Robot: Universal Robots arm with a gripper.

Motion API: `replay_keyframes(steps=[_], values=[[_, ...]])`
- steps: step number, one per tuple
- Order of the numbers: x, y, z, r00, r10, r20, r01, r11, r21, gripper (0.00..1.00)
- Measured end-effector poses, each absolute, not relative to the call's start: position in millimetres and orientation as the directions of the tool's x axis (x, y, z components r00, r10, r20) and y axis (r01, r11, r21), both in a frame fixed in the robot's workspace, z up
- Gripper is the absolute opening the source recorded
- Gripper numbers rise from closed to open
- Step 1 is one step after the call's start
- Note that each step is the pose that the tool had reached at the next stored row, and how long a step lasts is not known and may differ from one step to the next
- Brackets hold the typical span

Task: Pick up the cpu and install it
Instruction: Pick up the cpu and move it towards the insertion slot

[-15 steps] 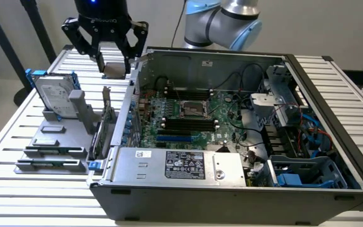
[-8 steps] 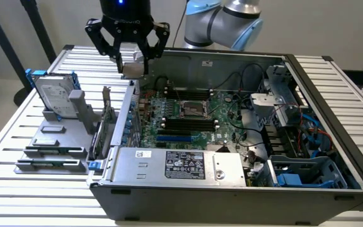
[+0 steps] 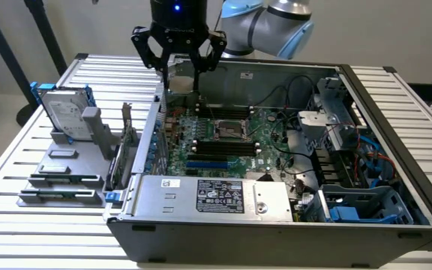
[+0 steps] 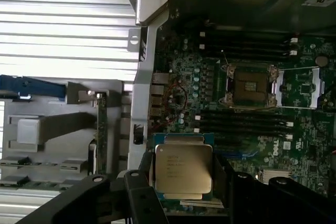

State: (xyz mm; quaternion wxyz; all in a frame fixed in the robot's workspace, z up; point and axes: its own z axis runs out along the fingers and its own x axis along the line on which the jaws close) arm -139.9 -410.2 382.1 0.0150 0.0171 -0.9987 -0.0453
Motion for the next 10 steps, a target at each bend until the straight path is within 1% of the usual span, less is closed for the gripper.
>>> replay_keyframes(steps=[10], values=[[-101, -389, 368, -0.999, -0.036, 0.028, -0.033, 0.995, 0.091, 0.55]])
